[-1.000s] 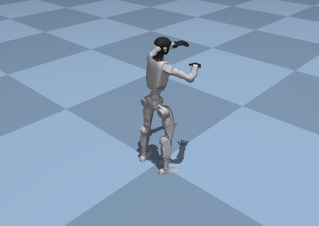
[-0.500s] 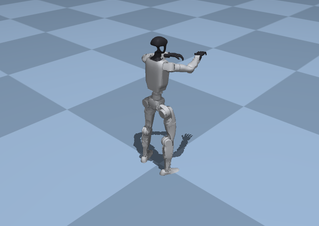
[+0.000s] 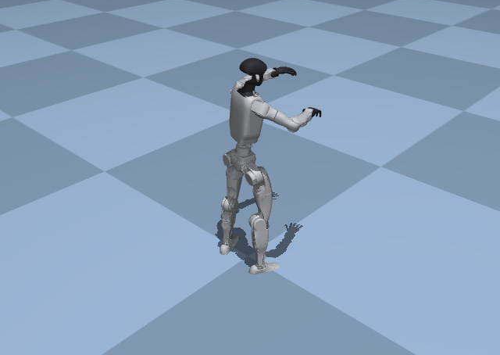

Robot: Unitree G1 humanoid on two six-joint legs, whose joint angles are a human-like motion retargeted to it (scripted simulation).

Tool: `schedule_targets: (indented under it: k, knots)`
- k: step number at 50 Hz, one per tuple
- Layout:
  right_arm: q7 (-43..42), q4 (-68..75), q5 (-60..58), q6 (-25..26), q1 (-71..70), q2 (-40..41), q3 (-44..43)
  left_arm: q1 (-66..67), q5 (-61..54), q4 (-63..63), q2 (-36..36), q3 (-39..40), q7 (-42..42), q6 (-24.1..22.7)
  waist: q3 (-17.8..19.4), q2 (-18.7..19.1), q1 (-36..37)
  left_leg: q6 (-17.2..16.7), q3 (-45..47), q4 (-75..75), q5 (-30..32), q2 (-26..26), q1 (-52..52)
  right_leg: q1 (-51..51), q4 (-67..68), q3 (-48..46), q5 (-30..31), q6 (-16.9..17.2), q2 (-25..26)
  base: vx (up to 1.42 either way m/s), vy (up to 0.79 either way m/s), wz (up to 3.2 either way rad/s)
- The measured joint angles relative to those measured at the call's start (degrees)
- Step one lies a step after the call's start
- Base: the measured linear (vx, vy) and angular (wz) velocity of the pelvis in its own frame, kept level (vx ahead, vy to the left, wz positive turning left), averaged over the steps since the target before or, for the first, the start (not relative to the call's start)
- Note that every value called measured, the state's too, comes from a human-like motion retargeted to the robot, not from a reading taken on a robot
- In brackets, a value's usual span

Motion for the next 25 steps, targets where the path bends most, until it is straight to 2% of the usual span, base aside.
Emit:
schedule_targets:
  k: [4, 10, 15, 20, 25]
  knots:
    - [-1.80, 3.67, -0.96, 1.81, -1.89, -1.13, -1.63, -1.83, 1.51, -8.23, -2.50, -2.76, -1.88, -0.50, -0.64, -0.48, -0.53, -0.32, 0.66, 0.20, -0.33, 0.16, 0.01, 0.17, -0.88, 0.30, 0.43, 0.00, 0.25, 0.00, 0.00, 0.00]
    - [-9.83, 9.27, -4.48, 3.93, -6.82, 0.98, -3.60, -0.65, 7.55, -26.21, -5.27, -5.94, -2.13, -3.45, -2.23, -1.54, 0.38, -0.20, 1.47, 0.69, -1.13, 0.60, 0.31, 0.49, -1.37, 0.77, 0.67, 0.00, 0.70, 0.02, 0.00, -0.02]
    - [-10.04, 6.68, -4.38, 4.12, -10.23, 3.25, -2.71, 0.03, 11.06, -34.56, -8.01, -6.88, -3.09, -4.37, -3.15, -2.22, 0.94, 0.21, 1.57, 0.97, -1.74, 0.88, 0.88, 0.88, -0.85, 0.87, 0.39, 0.00, 0.89, 0.06, -0.01, 0.00]
    - [-5.88, -7.64, 2.00, 3.96, -10.61, 3.40, -0.35, -2.46, 10.92, -28.73, -13.31, -5.90, -0.67, 0.01, -3.06, -2.27, 0.17, 0.69, 1.06, 0.94, -2.03, 0.74, 1.68, 1.40, 0.28, 0.51, -0.31, 0.00, 0.57, 0.06, 0.01, 0.10]
    - [-5.72, -21.90, 6.11, 3.79, -8.30, 3.67, -0.25, -8.10, 7.59, -13.06, -19.62, -5.97, 4.09, 4.46, -2.58, -1.93, -1.71, 1.04, 0.33, 0.93, -2.20, 0.35, 2.40, 1.98, 1.40, -0.08, -1.18, 0.00, -0.06, 0.06, 0.02, 0.11]
